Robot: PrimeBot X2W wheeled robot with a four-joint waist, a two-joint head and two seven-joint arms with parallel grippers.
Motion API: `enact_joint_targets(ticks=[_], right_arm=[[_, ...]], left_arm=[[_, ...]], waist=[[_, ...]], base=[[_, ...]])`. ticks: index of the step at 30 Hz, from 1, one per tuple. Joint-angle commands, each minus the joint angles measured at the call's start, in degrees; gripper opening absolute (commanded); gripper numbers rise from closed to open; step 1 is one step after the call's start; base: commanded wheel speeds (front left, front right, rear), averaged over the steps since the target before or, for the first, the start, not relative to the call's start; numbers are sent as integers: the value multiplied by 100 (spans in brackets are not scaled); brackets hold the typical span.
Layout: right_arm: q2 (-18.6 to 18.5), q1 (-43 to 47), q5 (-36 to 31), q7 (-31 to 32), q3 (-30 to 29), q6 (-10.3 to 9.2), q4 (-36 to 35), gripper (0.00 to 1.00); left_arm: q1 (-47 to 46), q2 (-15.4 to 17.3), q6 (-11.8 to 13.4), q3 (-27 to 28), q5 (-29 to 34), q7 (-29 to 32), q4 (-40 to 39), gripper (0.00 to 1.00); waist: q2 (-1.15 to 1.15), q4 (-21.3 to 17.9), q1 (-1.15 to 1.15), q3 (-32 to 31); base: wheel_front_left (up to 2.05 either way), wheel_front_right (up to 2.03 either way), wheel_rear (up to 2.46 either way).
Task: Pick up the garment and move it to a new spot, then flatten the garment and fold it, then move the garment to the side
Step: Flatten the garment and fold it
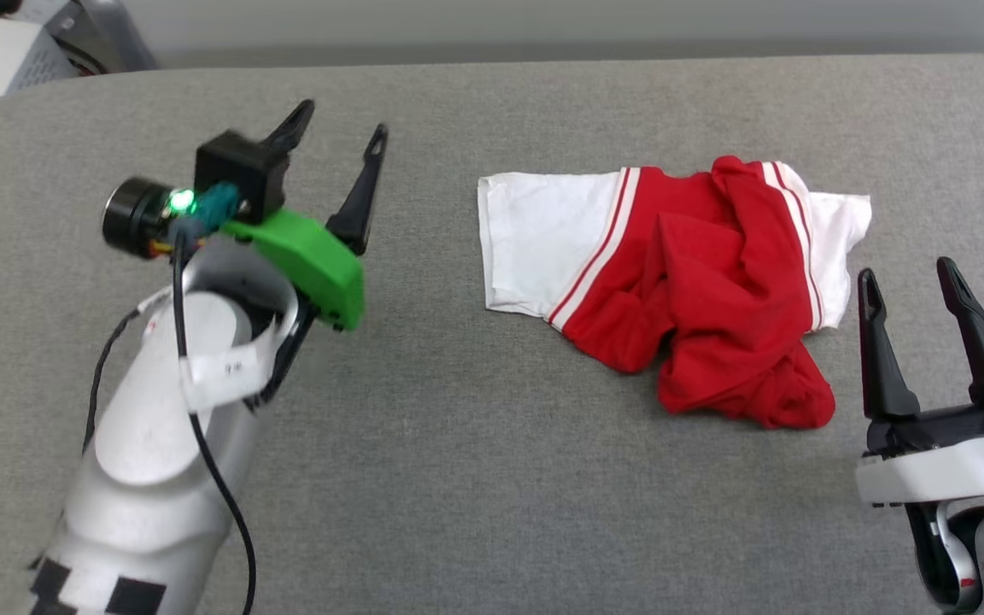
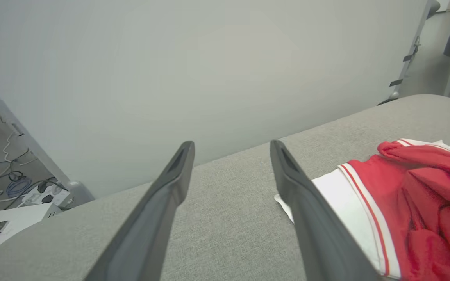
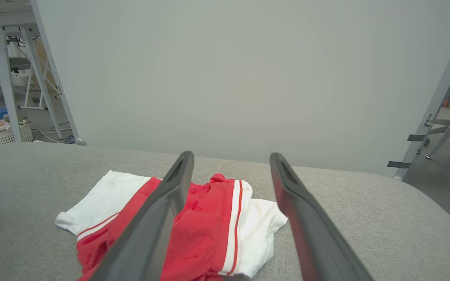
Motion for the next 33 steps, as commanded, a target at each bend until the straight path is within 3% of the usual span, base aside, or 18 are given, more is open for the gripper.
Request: enact_joint_targets(ticks=[1,8,16,23,33], right_arm=[[-22,-136,-23,-28,36,-3,-60,100],[-42,-484,-56,-28,170,-3,-140,100],[-53,-852,-114,-28,253,-3,-210,100],[-54,-1077,-148,-28,326,-3,-194,100],[-84,-1268,-178,-28,421,-3,-189,100]], left_arm=[[-356,146,-14,-261,-250,301,46,100],[-2111,863,-16,-1666,-1759,2336,314,100],[-3473,1129,-17,-2983,-3011,4190,731,100],[-4100,1228,-17,-3931,-3487,4739,1119,100],[-4373,1290,-17,-5281,-3707,4892,1693,100]], waist=[[0,-331,0,374],[0,-646,0,994],[0,-911,0,1628],[0,-1067,0,1987],[0,-1142,0,2230]], base=[[0,0,0],[0,0,0],[0,0,0],[0,0,0],[0,0,0]])
